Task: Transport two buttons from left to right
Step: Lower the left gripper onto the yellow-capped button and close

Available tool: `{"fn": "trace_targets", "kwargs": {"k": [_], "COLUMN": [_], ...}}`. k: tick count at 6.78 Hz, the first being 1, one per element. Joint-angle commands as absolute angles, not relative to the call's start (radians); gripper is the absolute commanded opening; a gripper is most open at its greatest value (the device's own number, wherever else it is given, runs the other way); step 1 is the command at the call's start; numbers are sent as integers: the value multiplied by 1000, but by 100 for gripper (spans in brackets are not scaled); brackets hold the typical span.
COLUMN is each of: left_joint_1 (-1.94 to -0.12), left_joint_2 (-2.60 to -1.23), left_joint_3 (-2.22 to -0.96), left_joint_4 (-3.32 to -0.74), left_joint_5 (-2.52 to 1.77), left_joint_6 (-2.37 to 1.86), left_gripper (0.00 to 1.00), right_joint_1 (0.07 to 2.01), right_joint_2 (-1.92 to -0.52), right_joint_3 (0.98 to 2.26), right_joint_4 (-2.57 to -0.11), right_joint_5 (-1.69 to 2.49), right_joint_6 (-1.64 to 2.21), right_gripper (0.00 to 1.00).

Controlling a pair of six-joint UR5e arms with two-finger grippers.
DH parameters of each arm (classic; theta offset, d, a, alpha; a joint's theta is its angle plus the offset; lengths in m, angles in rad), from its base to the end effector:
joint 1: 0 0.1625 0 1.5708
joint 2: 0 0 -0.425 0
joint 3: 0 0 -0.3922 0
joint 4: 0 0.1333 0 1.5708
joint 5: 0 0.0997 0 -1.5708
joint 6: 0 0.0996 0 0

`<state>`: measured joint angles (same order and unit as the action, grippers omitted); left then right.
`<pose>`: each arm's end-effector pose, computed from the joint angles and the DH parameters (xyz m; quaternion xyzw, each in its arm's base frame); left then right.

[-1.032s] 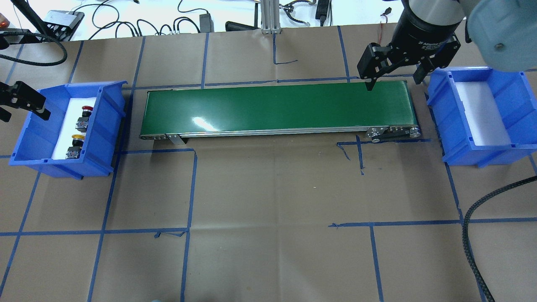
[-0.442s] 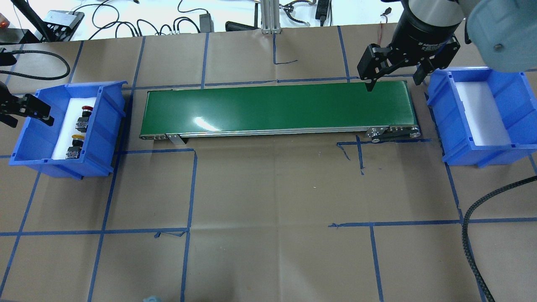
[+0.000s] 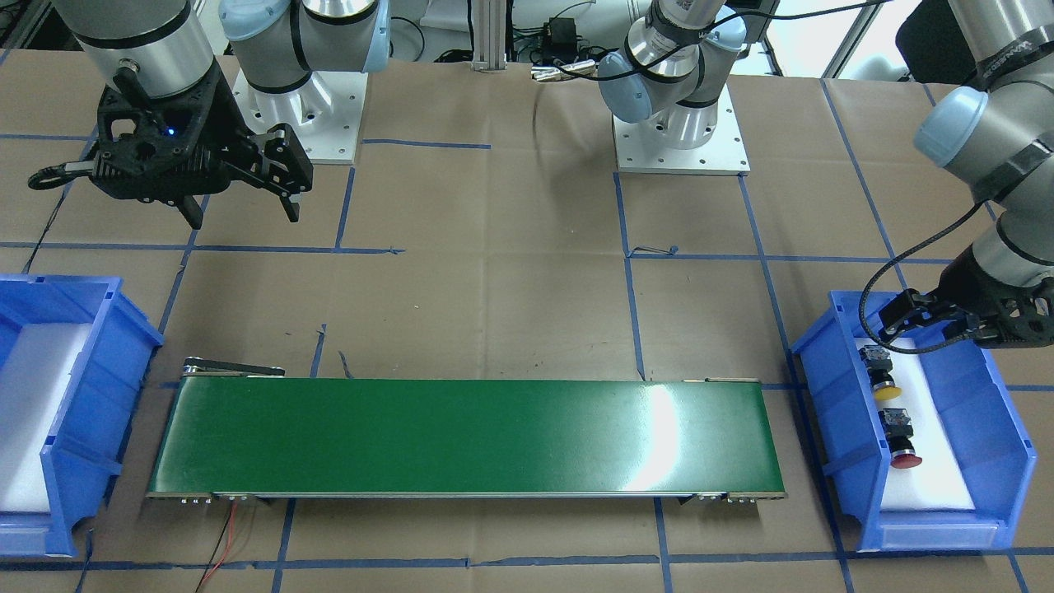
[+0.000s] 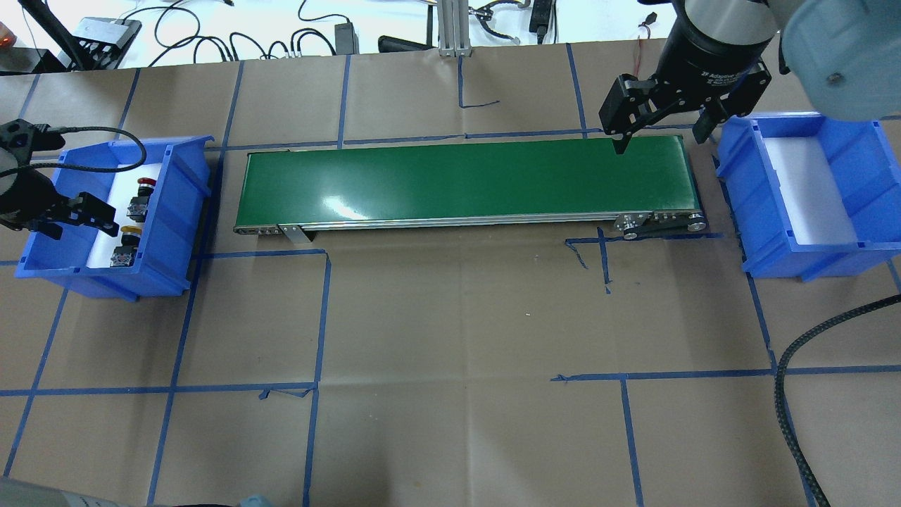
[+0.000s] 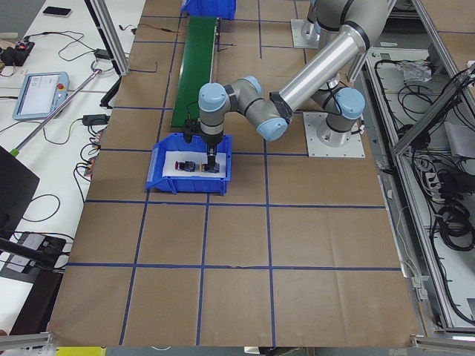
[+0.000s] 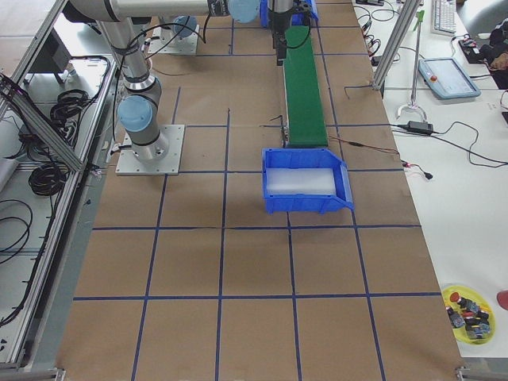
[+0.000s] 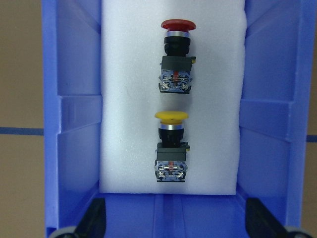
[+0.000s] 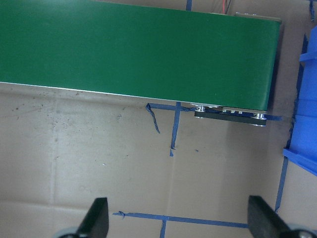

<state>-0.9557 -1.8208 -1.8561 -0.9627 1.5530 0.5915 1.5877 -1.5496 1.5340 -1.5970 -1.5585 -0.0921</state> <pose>0.2066 -0.5265 0.2822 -0.0115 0.9992 -0.0350 0.0133 0.1430 -0.5026 0.4982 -0.0546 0.9983 -0.0211 0.0054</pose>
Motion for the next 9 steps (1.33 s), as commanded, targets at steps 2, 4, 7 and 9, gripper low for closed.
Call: {"fn": "trace_targets", "kwargs": {"k": [2, 4, 7, 9], "left_joint_1": [-956, -959, -968, -968], "left_joint_2": [-1903, -1946, -1974, -1973], "left_joint_3": [-1873, -1876, -1878, -1879], "left_joint_4": [-866, -810, -810, -824], "left_joint_5": [1525, 1525, 1523, 1537], "left_joint_6": [594, 594, 592, 594], "left_gripper": [99, 99, 98, 55], "right_joint_1": [1588, 1588, 1588, 1588], "right_joint_2": [-1548, -1549, -1549, -1549], "right_joint_3": [1532, 1534, 1534, 1535], "right_joint_4": [-1598, -1597, -1597, -1597], "right_joint_5": [-1559, -1559, -1557, -1557], "right_joint_6": [-91, -91, -91, -92], "right_gripper": [100, 100, 100, 100]}}
